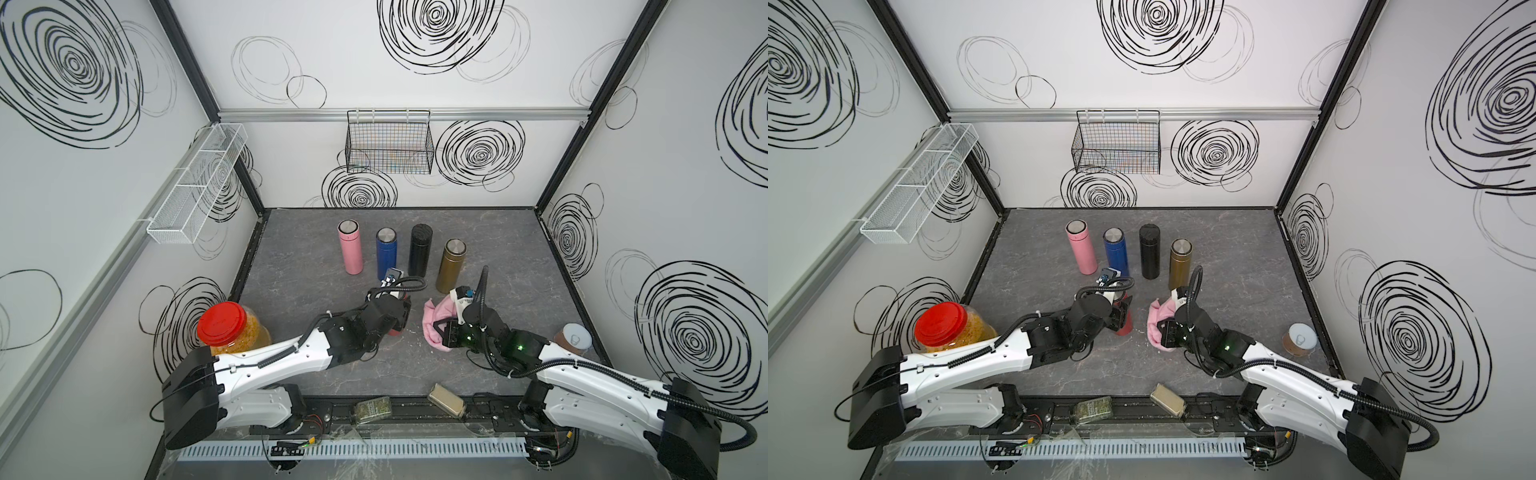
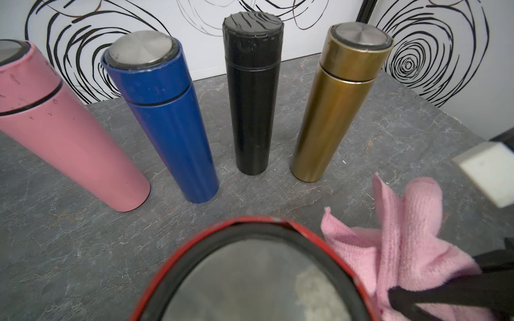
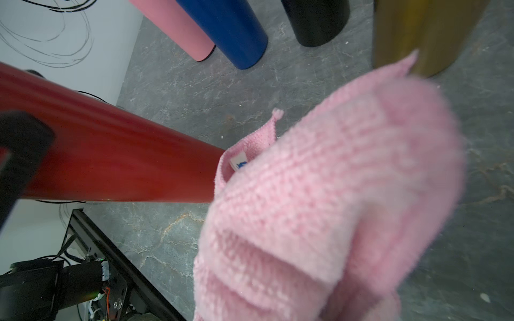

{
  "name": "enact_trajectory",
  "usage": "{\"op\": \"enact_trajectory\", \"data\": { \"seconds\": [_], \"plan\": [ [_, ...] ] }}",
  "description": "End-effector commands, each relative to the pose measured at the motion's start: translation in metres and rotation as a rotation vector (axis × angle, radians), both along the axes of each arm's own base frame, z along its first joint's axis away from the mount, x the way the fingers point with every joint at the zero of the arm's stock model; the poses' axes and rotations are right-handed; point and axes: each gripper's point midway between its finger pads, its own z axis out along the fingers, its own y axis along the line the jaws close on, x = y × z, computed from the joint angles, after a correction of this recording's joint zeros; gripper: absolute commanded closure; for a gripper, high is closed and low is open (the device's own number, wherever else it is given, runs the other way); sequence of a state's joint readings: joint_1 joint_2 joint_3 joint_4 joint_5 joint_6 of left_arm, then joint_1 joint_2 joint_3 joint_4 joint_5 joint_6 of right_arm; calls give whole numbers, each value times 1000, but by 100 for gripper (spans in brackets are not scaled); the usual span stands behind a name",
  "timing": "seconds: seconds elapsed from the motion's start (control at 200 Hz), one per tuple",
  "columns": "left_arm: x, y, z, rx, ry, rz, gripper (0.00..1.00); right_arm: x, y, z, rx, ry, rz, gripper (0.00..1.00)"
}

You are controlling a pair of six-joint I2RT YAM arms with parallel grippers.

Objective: Wipe the surface of the thermos
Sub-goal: Wipe the dirt from the surface of the thermos.

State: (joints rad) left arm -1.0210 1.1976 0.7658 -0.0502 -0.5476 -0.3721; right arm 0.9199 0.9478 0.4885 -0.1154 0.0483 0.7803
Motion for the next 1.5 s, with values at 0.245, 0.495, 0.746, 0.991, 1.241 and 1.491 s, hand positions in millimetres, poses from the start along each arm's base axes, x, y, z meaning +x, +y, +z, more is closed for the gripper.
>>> {"op": "enact_trajectory", "data": {
  "seconds": [0.245, 0.495, 0.746, 0.991, 1.241, 1.491],
  "plan": [
    [0, -1, 21, -79, -121, -32, 100, 4, -2, 61, 131, -204, 24, 100],
    [-3, -7, 10, -65, -132, -87, 100, 14, 25, 130, 184, -353, 113, 100],
    [-4, -12, 10, -83, -123, -105, 100, 26, 79, 166, 254, -398, 258, 100],
    [-6, -17, 15, -143, -116, -128, 100, 17, 128, 137, 334, -239, 402, 100],
    [1, -11, 18, -158, -113, -102, 100, -11, 129, 104, 331, -138, 433, 100],
    [4, -13, 22, -156, -114, -104, 100, -11, 107, 106, 302, -165, 361, 100]
  ]
}}
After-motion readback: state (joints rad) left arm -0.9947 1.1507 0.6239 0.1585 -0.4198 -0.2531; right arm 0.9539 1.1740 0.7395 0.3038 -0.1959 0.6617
